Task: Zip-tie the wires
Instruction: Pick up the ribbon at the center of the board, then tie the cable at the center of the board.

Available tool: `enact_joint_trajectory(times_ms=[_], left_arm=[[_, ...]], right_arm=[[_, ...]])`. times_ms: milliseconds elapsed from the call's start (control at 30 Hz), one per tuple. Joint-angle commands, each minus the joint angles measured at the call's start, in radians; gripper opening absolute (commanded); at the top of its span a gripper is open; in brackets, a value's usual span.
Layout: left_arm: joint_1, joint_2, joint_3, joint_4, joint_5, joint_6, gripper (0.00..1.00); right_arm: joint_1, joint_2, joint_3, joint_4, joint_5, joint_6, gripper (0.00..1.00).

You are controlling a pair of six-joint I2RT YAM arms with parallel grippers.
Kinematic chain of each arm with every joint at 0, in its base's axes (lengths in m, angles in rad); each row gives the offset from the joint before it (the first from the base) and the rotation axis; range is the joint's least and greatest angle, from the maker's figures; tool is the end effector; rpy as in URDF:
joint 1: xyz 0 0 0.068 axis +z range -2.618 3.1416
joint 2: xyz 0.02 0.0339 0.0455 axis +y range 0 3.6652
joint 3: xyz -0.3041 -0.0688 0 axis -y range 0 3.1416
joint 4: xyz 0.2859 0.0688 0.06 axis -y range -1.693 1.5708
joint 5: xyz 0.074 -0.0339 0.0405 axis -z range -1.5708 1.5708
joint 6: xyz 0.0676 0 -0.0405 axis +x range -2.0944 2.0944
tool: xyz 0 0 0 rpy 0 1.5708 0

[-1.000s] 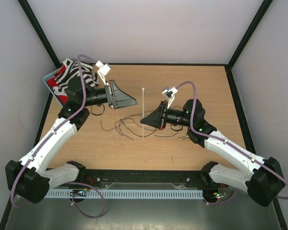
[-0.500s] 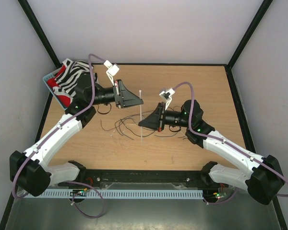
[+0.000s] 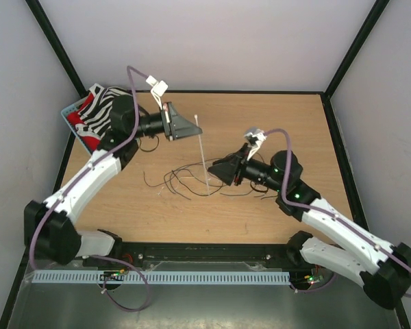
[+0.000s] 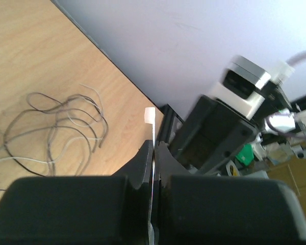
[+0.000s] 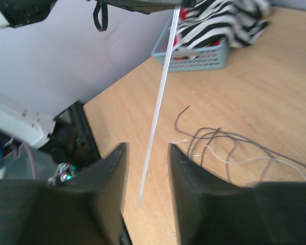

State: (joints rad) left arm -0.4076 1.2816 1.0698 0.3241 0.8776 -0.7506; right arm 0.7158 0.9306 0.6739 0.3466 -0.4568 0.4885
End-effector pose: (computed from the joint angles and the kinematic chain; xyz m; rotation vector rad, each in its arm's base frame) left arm 0.2932 -0.1833 0.4167 0.5268 1.6327 -1.5268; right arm 0.1798 0.1959 0.3549 -0.5803 1.5290 1.2860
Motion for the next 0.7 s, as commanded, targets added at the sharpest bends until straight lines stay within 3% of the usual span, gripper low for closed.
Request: enact_joint_trajectory(times_ms=[0, 100, 200, 300, 467, 667], left_arm=[[0.073, 0.135, 0.132, 0.034, 0.081, -0.021, 0.00], [0.112, 0.255, 0.210, 0.034, 0.117, -0.023, 0.00], [0.143, 0.365, 0.269, 0.033, 0.117, 0.039, 0.00], [0.194, 0.481, 0.331, 0.032, 0.139, 0.083, 0.00], [0.230, 0.610, 0.392, 0.024, 0.102, 0.289, 0.00], [0.233, 0.804, 0.556, 0.020, 0.099, 0.369, 0.00]], right_arm=[[0.004, -0.160, -0.059, -0.095, 0.311, -0.164, 0.59], [0.005, -0.269, -0.118, -0.114, 0.424, -0.225, 0.80], [0.005, -0.354, -0.153, -0.155, 0.493, -0.267, 0.91], [0.005, -0.401, -0.165, -0.205, 0.515, -0.287, 0.93], [0.005, -0.436, -0.196, -0.226, 0.518, -0.298, 0.94], [0.005, -0.438, -0.196, -0.222, 0.478, -0.313, 0.94]])
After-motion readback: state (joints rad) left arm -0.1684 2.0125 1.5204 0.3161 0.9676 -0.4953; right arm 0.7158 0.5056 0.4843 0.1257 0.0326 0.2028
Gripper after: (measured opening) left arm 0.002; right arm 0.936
